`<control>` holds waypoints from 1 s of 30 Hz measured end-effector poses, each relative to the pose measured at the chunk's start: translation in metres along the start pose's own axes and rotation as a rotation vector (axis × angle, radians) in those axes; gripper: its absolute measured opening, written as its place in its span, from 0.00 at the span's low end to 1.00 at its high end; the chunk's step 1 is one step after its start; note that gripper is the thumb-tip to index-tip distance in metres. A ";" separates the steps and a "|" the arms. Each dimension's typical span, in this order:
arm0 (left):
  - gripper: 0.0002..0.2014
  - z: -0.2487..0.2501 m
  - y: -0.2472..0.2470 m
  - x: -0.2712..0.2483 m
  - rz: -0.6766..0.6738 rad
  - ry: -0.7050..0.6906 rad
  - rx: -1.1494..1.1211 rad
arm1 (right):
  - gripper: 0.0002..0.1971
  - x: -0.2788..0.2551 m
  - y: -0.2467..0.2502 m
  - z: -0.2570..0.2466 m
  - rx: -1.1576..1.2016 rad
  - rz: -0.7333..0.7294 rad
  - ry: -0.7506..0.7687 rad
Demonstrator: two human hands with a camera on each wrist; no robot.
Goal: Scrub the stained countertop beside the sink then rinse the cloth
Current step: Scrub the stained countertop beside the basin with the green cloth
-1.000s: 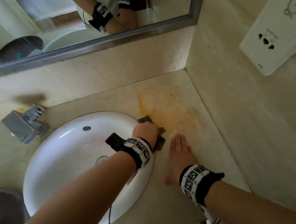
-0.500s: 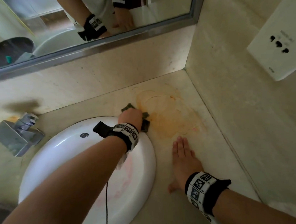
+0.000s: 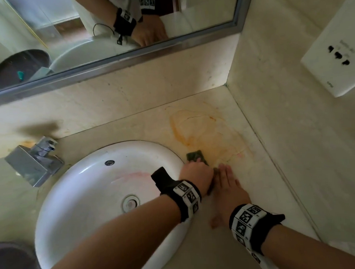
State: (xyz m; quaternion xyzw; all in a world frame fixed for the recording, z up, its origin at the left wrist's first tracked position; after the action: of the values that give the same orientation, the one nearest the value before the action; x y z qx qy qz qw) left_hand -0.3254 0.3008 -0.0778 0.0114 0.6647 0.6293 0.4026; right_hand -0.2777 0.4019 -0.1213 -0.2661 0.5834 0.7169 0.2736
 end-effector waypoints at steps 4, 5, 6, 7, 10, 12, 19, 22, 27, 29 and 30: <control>0.13 -0.047 0.012 0.015 0.065 0.111 -0.024 | 0.78 0.000 -0.004 -0.001 0.022 0.034 -0.010; 0.13 -0.057 0.015 0.016 0.076 0.147 -0.035 | 0.78 0.001 -0.005 -0.001 0.024 0.035 -0.004; 0.13 -0.065 0.017 0.017 0.079 0.175 -0.047 | 0.78 0.002 -0.005 0.000 0.022 0.029 -0.001; 0.13 -0.069 0.018 0.017 0.082 0.197 -0.063 | 0.78 0.001 -0.006 0.000 0.019 0.024 -0.004; 0.13 -0.067 0.021 0.017 0.085 0.213 -0.116 | 0.78 0.000 -0.005 0.000 0.021 0.026 -0.017; 0.13 -0.057 0.020 0.013 0.068 0.176 -0.118 | 0.78 0.001 -0.005 -0.001 0.029 0.015 -0.019; 0.15 0.023 -0.001 0.005 -0.053 -0.028 -0.077 | 0.78 0.004 -0.004 0.002 0.111 0.001 0.000; 0.14 0.013 0.001 0.009 -0.017 -0.032 -0.052 | 0.79 0.006 -0.006 0.000 0.052 0.023 0.009; 0.13 -0.025 0.018 0.029 0.042 0.028 -0.052 | 0.79 0.005 -0.007 0.002 0.060 0.053 0.005; 0.12 -0.051 0.028 0.034 0.072 0.110 -0.064 | 0.78 0.004 -0.009 0.003 0.059 0.053 0.016; 0.12 -0.067 0.032 0.034 0.081 0.162 -0.062 | 0.78 0.004 -0.010 0.003 0.057 0.049 0.020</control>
State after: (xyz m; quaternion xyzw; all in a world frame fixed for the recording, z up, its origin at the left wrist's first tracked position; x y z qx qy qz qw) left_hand -0.4010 0.2701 -0.0767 -0.0249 0.6741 0.6643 0.3220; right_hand -0.2742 0.4065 -0.1305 -0.2511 0.6127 0.7037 0.2575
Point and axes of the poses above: each hand's wrist, its own x-axis towards the middle knuckle, its own y-axis out of the back of the hand, z = x × y, the point moved 1 cm from there along x, towards the middle knuckle, and after that the axes turned 14 degrees about -y, right-handed, at the moved point
